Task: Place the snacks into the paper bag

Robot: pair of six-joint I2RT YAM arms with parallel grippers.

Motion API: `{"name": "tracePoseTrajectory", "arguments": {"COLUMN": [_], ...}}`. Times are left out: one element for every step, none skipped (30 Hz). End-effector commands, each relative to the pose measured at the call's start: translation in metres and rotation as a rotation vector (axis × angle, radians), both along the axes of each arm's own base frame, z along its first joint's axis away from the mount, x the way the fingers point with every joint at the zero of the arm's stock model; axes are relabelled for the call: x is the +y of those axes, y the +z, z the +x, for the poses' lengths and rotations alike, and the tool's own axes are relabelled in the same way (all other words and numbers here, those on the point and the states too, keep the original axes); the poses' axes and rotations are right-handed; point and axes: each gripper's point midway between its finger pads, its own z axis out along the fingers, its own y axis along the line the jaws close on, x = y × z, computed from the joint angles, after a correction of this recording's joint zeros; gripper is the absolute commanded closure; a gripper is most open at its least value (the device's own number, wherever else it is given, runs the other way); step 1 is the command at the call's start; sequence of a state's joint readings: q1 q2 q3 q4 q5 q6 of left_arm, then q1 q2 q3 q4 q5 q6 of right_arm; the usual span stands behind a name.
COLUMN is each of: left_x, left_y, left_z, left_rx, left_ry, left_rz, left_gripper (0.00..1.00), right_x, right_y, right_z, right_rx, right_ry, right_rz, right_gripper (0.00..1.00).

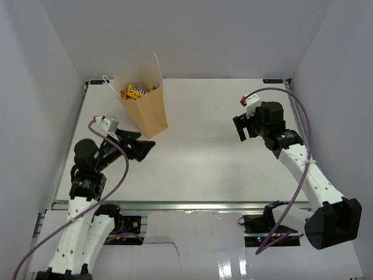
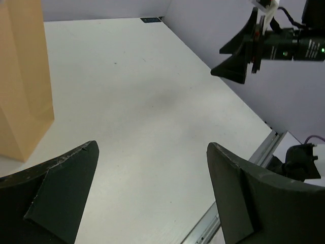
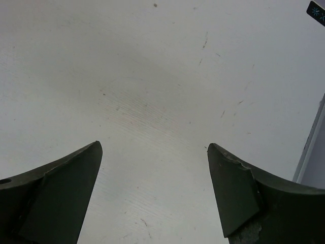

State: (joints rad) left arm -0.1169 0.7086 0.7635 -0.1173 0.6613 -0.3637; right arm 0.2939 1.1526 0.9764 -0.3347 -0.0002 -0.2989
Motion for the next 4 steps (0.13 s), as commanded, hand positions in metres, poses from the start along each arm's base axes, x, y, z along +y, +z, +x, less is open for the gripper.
{"name": "tracePoseTrajectory", "arguments": {"left_x": [0.01,0.012,0.015,0.016], "left_y": [-0.039,-0.047,-0.067,-0.068], "left_z": [-0.021,-0.024,-0.026,-0.03], "left_rx": [-0.007,0.0,0.042,0.027], "left_ry": [0.048,0.063,0.083,0.092], "left_rz": [0.016,0.014,0.011,0.005], "left_gripper": [0.02,0.02,0.02,0.02], "right_x": [-0.011,-0.01,-0.009,-0.004], "right_y": [0.016,0.015,0.016,0.018], "right_z": [-0.001,-0.002,-0.002,-0.004], "right_rx": [-0.031,-0.026,-0.021,-0.016], "right_ry": [-0.051,-0.049,-0.042,-0.015], "right_rz": [-0.002,0.007,0.022,0.046], "right_gripper": [0.1,0.1,0.1,0.1]}}
